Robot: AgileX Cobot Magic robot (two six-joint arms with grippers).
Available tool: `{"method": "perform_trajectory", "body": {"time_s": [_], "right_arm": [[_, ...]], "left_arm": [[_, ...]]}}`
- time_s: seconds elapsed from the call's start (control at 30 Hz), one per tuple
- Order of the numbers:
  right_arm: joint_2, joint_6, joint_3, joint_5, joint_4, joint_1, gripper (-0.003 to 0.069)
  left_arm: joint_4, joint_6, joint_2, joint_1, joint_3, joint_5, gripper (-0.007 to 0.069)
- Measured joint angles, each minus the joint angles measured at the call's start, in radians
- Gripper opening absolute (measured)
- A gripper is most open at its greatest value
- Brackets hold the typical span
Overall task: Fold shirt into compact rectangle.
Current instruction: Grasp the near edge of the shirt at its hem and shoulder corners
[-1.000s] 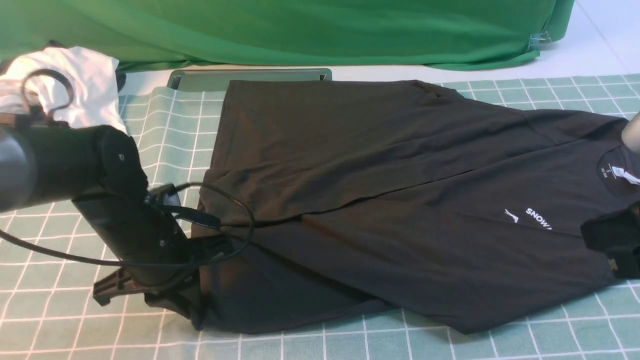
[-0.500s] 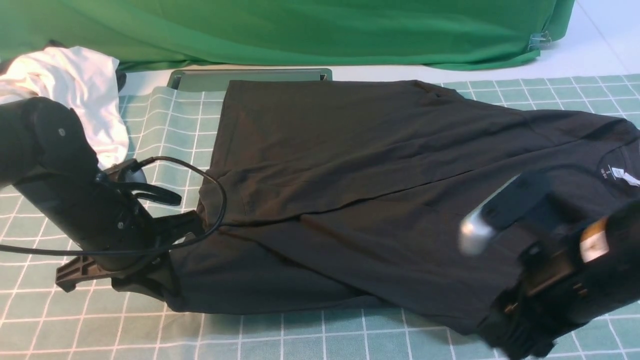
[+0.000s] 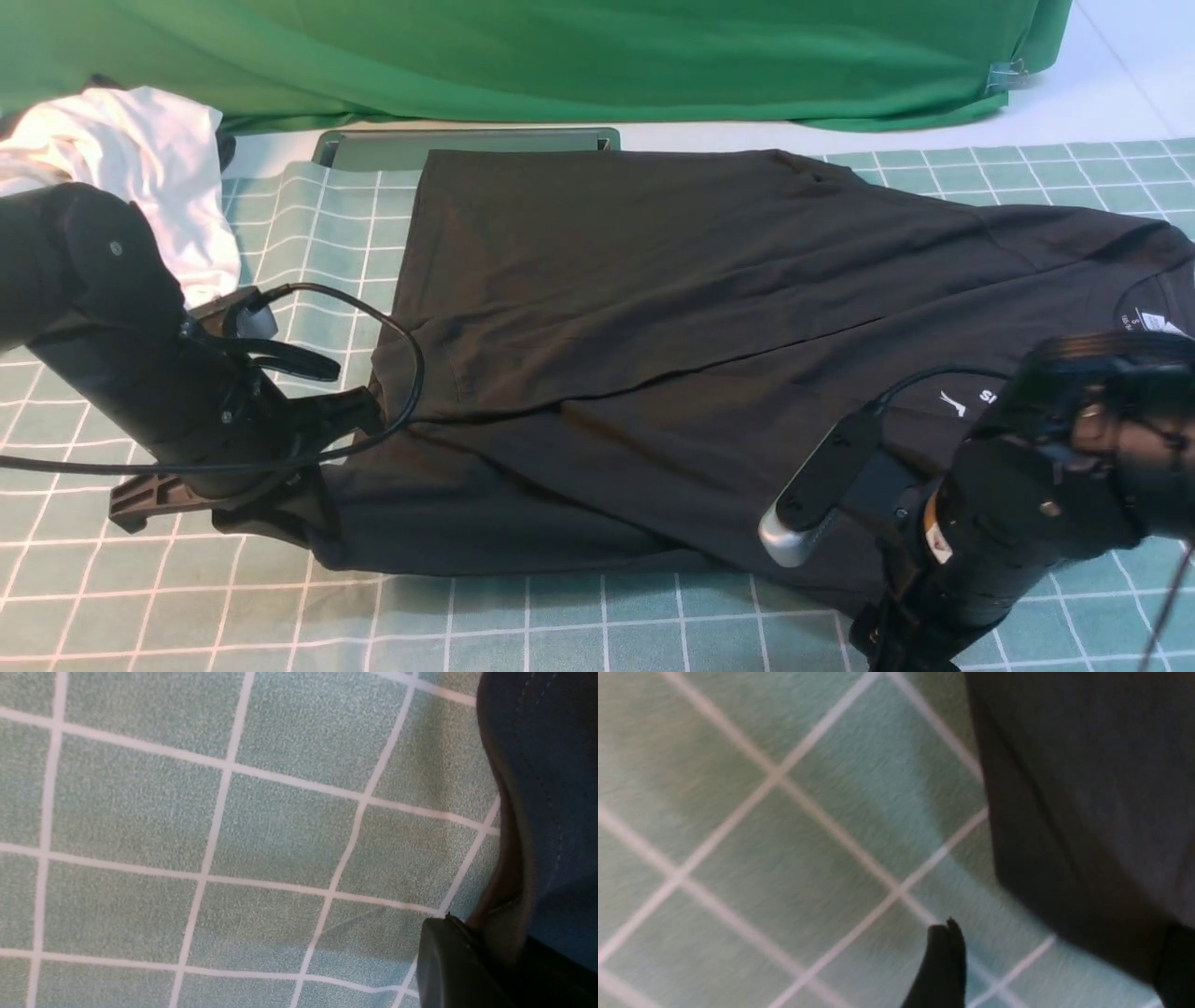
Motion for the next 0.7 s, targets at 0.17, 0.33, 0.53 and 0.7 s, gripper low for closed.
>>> {"method": "perform_trajectory", "body": {"time_s": [0.17,0.33,0.53,0.7], "right_arm": [[0.04,0.094,-0.011,-0.006,-0.118,0.005,0.0584],[0.041,0.124,-0.012,-0.024,-0.175,0.005,0.0582],[0.05,0.1,-0.012,-0.086,-0.203,0.005,0.0405],[0.055,0.084,-0.012,-0.093,-0.219,0.005,0.0111]], "left_arm": [[-0.001,0.005,0.0,0.0,0.001,0.0,0.0022],[-0.003,0.005,0.0,0.0,0.001,-0.001,0.0022],[-0.003,0.005,0.0,0.0,0.001,-0.002,0.0022],[-0.004,0.012,0.0,0.0,0.001,-0.001,0.0022]]}}
